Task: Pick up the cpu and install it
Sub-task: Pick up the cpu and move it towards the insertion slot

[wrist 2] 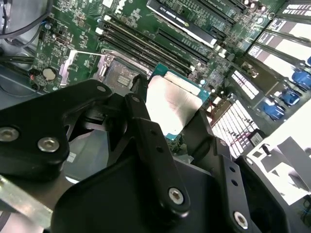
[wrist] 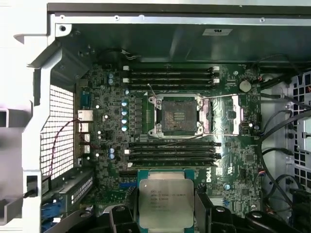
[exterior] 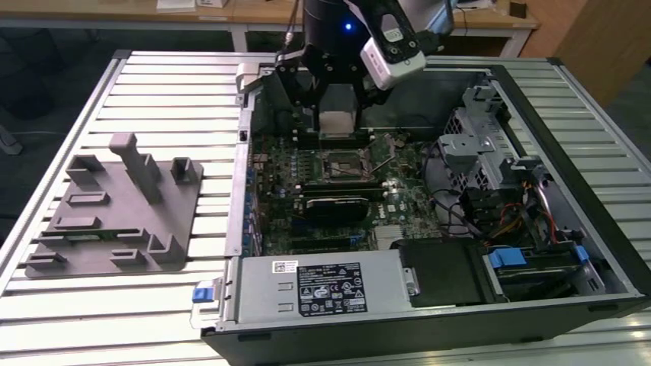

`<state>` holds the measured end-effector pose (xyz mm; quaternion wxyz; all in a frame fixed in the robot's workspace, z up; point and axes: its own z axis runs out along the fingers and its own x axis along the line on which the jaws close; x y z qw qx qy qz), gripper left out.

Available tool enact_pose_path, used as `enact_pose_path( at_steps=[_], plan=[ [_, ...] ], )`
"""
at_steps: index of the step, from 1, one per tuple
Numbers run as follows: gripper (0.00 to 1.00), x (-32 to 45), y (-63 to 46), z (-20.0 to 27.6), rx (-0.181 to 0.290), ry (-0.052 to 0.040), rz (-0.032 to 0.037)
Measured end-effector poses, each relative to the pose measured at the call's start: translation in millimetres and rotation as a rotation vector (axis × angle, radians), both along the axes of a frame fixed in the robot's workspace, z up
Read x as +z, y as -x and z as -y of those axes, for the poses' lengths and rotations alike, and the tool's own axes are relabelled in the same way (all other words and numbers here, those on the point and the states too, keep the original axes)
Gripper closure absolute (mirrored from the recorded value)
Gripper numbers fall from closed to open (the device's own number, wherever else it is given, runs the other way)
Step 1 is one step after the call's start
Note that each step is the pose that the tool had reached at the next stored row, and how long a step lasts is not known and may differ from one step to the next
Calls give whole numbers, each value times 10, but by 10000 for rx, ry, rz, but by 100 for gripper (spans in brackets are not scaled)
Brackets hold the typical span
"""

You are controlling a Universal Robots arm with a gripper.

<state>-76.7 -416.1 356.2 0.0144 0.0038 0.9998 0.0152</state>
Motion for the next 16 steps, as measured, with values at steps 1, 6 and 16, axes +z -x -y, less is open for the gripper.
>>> enact_pose_path(
  at_steps=[1, 6, 16],
  plan=[
    [45, -11, -7, -2, 0, 0, -3],
    [45, -65, -49, -14, 1, -2, -21],
    [45, -156, -148, -41, 0, -2, -70]
  ],
)
